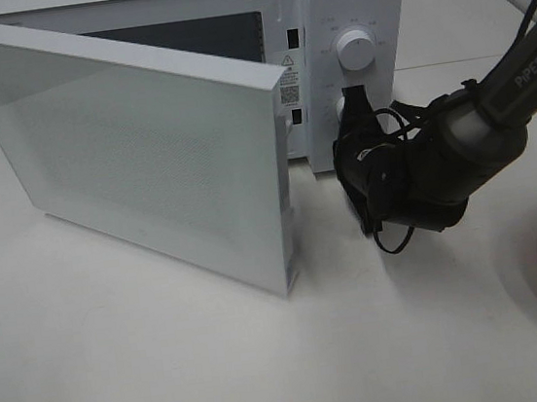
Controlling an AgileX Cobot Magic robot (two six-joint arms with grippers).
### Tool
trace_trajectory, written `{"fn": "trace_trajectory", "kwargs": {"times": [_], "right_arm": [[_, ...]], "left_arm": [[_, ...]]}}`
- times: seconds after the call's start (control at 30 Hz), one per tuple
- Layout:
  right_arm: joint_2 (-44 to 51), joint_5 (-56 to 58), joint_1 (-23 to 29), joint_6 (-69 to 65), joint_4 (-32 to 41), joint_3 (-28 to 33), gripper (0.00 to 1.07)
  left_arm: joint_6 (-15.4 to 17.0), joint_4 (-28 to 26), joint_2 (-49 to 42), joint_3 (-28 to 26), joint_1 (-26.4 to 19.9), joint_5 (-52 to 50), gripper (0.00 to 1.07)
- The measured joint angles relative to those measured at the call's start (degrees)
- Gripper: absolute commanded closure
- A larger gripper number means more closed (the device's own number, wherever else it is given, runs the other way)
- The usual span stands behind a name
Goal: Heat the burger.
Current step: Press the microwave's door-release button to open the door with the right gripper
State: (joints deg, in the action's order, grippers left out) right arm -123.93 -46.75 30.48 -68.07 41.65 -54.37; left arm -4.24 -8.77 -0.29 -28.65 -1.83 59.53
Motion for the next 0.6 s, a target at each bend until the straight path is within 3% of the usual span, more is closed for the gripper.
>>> {"fn": "trace_trajectory", "kwargs": {"times": [0.6], "right_arm": [[1.3, 2.3, -0.6, -0.7, -1.8, 0.6, 1.07]], "left_arm": [[0.0, 0.0, 0.0, 0.0, 0.0, 0.0, 0.09]]}}
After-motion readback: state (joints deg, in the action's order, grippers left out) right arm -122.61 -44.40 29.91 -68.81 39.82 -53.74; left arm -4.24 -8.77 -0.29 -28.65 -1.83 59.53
